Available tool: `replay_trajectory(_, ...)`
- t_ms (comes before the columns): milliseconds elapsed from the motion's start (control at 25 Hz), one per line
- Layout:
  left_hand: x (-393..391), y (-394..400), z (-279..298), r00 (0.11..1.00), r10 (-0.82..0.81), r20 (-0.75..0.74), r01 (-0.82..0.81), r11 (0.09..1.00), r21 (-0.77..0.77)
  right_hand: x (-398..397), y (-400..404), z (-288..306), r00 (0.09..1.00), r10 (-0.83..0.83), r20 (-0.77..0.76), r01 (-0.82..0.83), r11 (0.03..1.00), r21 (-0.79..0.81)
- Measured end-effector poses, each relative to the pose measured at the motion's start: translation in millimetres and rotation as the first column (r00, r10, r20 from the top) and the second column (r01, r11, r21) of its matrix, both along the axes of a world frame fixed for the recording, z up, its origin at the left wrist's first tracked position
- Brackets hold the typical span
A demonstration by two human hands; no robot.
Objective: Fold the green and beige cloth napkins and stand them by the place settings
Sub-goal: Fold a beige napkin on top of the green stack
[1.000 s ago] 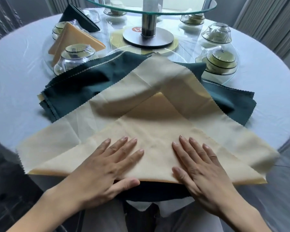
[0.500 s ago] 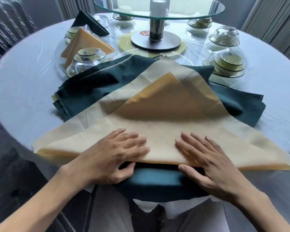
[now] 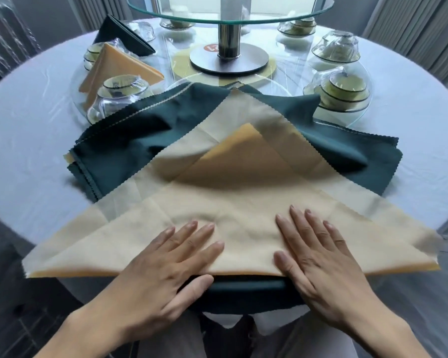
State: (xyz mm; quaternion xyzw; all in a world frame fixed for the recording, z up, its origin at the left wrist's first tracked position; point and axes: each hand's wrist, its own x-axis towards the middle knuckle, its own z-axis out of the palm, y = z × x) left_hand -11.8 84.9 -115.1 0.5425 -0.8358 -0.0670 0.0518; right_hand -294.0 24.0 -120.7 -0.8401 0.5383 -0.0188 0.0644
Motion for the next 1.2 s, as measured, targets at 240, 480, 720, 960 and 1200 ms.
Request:
replay_trajectory(240,0.2,-29.6,-6.4,0.993,0.094,0.068,-0.095,0.995,0.010,10.7,-47.9,7.7,0.999,0.027,-0.047,-0.026,0.999,0.034)
replay_trajectory(480,2.7,-53.6,1.4,0.992,0.096,0.077,-0.105,0.987,0.123,34.9,-75.4,21.3,0.994,0.092,0.061,-0.073,0.960,-0.270)
replay_trajectory(720,-12.5,-53.5,0.3,0.979,0.120,0.165,-0.113,0.992,-0.047,98.0,-138.5,62.7,0.996,0.018,-0.085,-0.046,0.938,-0.343)
replay_trajectory(960,-30.0,-51.4,-11.0,0.962,0.195,0.192,-0.184,0.980,-0.076,107.5,-164.7,66.2,0.981,0.040,-0.190,-0.102,0.940,-0.325)
replay_trajectory(1200,-28.3,-57.5,-14.2,0.968,0.203,0.150,-0.187,0.976,-0.113,113.1,-178.3,73.4,0.974,0.053,-0.221,-0.116,0.952,-0.285)
